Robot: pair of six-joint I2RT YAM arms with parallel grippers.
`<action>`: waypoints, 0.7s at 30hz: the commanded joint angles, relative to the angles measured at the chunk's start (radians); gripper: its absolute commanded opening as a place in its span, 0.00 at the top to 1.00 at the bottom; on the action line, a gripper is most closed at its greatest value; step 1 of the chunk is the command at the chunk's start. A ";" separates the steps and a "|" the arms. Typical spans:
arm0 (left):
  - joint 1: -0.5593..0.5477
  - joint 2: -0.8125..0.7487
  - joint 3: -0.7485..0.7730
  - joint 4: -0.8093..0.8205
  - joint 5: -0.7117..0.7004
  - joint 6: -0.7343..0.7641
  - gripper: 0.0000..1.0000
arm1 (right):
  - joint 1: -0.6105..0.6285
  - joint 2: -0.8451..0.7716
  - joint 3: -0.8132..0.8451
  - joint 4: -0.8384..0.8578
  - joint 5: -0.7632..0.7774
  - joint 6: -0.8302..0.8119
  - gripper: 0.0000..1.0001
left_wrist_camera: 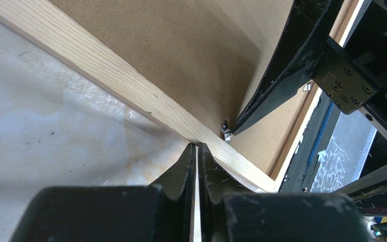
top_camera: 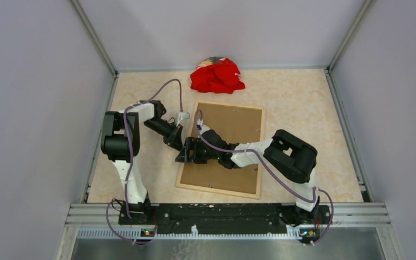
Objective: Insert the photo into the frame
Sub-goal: Install the photo frame at the center of the board.
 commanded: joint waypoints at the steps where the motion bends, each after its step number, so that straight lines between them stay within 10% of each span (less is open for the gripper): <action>1: -0.008 -0.021 -0.020 0.042 -0.034 0.043 0.92 | 0.006 0.051 0.013 -0.025 0.038 0.022 0.24; 21: -0.008 -0.020 -0.052 0.047 -0.033 0.064 0.92 | 0.046 0.070 0.010 -0.038 0.227 0.097 0.25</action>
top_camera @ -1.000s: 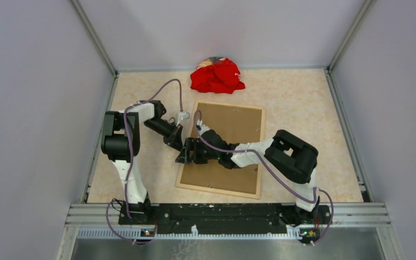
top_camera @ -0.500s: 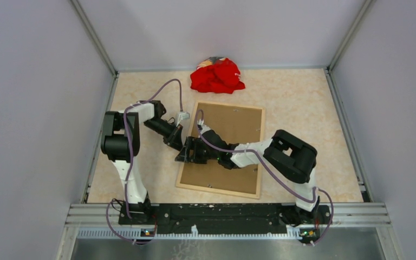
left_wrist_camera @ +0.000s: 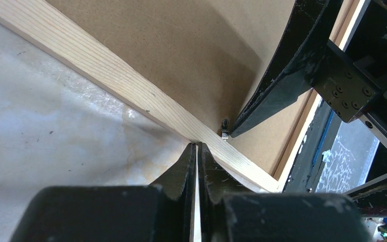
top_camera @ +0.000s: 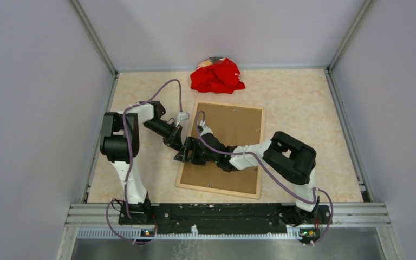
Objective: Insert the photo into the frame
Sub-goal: Install the photo frame at the center of the board.
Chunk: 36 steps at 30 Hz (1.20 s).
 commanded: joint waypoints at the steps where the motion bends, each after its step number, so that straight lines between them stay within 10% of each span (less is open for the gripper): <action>1: -0.011 -0.005 -0.031 0.029 -0.037 0.047 0.92 | 0.014 0.071 0.015 -0.040 0.094 -0.004 0.25; 17: 0.026 -0.022 0.069 -0.039 -0.012 0.045 0.90 | -0.028 -0.160 -0.080 -0.027 0.059 -0.091 0.17; 36: -0.001 0.083 0.126 -0.007 0.082 -0.023 0.84 | -0.005 -0.068 -0.044 -0.014 -0.036 -0.074 0.21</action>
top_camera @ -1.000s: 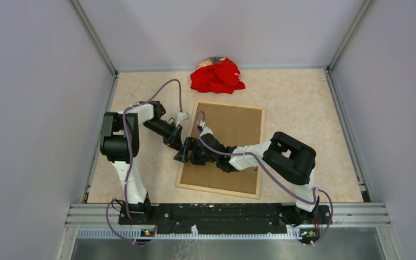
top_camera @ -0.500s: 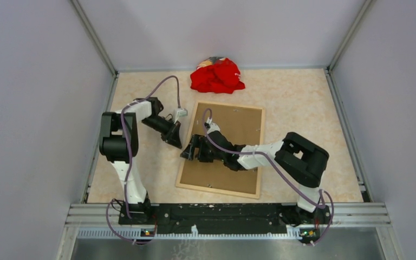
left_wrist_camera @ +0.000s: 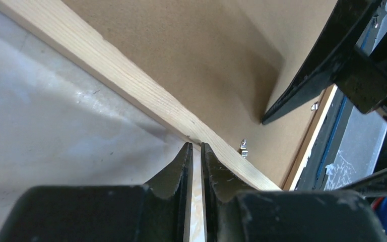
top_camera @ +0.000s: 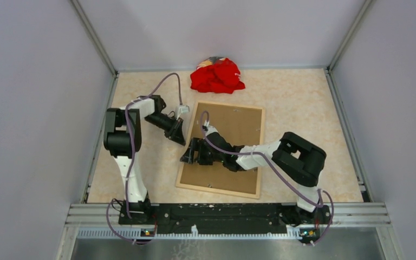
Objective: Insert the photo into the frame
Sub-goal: Install the photo frame at the center of the board.
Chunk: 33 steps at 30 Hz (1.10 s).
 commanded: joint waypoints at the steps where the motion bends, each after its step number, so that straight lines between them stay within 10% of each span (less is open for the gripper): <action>1: -0.018 0.006 -0.021 0.006 0.054 0.013 0.84 | 0.037 0.041 0.044 0.038 -0.020 0.005 0.21; 33: -0.023 -0.017 -0.077 0.050 -0.007 0.007 0.91 | 0.055 0.143 0.151 -0.030 0.053 -0.037 0.23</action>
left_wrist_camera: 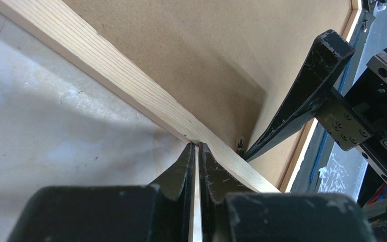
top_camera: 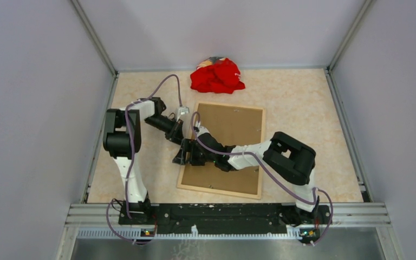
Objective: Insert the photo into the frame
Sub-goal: Install the photo frame at the center of the board.
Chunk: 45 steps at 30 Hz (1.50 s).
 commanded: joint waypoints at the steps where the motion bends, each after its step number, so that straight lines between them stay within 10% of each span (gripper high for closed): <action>1: -0.014 -0.016 -0.027 0.013 -0.038 0.028 0.91 | 0.006 0.038 0.032 -0.002 0.036 -0.055 0.22; 8: -0.007 -0.033 0.028 -0.031 -0.022 0.026 0.88 | -0.039 -0.141 -0.005 0.056 -0.189 -0.098 0.14; 18: -0.008 0.029 0.154 0.033 0.023 -0.113 0.60 | -0.292 -0.207 -0.035 -0.029 -0.202 -0.224 0.11; 45: -0.010 0.162 0.170 0.056 0.041 -0.107 0.89 | -0.395 0.249 0.357 -0.093 -0.243 -0.326 0.17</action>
